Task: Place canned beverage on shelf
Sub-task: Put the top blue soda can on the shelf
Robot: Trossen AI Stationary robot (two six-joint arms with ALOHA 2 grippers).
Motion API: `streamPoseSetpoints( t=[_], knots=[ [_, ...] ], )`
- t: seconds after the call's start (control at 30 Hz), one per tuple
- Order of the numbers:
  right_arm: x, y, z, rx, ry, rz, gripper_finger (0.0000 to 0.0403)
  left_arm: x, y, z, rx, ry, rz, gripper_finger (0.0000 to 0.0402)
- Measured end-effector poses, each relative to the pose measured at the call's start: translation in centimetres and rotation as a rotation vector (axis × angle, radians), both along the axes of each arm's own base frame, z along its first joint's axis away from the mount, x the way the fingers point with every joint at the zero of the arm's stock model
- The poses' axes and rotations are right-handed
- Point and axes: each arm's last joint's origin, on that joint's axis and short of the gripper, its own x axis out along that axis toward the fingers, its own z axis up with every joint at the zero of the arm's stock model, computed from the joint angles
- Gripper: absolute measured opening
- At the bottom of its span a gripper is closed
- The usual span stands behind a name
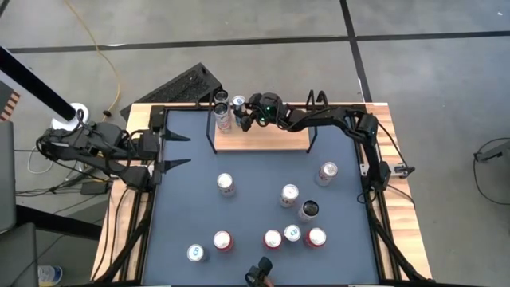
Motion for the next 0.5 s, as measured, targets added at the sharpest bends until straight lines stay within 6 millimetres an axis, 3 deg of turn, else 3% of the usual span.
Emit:
streamPoseSetpoints(
  t=[0.5],
  knots=[
    [0.10, 0.46, 0.07, -0.020, 0.024, 0.053, 0.0280, -0.03, 0.01, -0.24, -0.004, 0.023, 0.002, 0.0266]
  ],
)
